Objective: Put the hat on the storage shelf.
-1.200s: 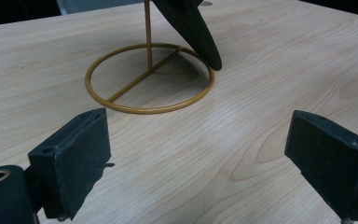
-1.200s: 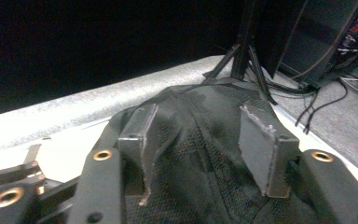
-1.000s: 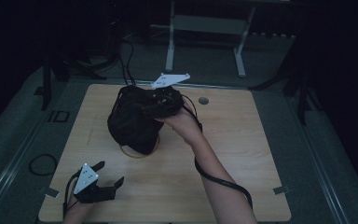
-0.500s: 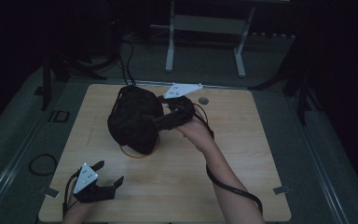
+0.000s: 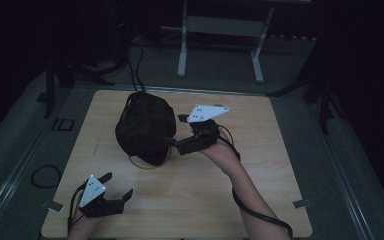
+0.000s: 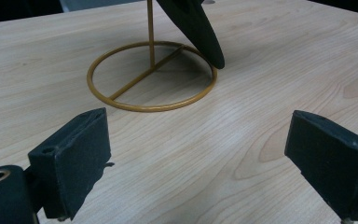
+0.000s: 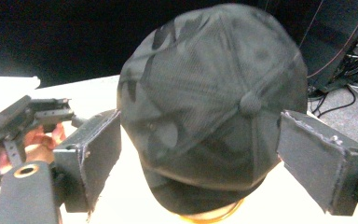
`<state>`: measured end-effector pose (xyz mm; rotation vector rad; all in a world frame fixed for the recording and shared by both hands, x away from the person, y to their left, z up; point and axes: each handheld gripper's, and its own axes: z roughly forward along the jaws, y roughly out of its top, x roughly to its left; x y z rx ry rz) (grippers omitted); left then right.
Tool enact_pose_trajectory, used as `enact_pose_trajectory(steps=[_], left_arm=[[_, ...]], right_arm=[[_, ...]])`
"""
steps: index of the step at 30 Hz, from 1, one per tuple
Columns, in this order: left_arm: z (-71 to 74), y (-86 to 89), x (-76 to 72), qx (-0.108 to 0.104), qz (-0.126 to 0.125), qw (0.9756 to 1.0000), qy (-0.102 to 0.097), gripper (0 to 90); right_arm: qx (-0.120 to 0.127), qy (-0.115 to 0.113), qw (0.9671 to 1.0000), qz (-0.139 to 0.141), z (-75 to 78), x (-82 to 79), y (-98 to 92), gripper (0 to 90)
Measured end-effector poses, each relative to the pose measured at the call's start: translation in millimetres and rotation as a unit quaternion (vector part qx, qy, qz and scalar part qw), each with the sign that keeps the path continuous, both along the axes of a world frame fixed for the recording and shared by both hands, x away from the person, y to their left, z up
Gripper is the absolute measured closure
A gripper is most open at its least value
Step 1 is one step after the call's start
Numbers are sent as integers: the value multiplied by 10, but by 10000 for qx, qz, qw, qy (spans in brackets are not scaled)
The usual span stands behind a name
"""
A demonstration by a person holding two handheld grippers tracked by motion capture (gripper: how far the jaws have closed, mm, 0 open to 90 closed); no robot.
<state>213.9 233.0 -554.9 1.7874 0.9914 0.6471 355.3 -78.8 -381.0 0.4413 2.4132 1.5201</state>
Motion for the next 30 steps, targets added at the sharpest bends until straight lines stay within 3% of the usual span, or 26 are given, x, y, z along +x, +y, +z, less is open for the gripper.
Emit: enact_pose_trajectory(steps=[4, 10, 13, 17, 30], left_arm=[[3, 0, 0, -14, 12, 10000, -14, 73], [5, -3, -1, -16, 5, 10000, -12, 73], [5, -4, 1, -23, 14, 10000, -10, 73], [7, -6, -1, -32, 9, 10000, -10, 73], [2, -10, -2, -61, -22, 10000, 20, 73]], right_arm=[[52, 81, 10000, 19, -106, -55, -87, 141], [-133, 110, 9997, 176, -337, -120, -192, 140], [-98, 186, 9996, 210, -456, -158, -241, 140], [-77, 302, 9993, 203, -605, -210, -306, 140], [-123, 378, 9991, 149, -1038, -371, -509, 140]])
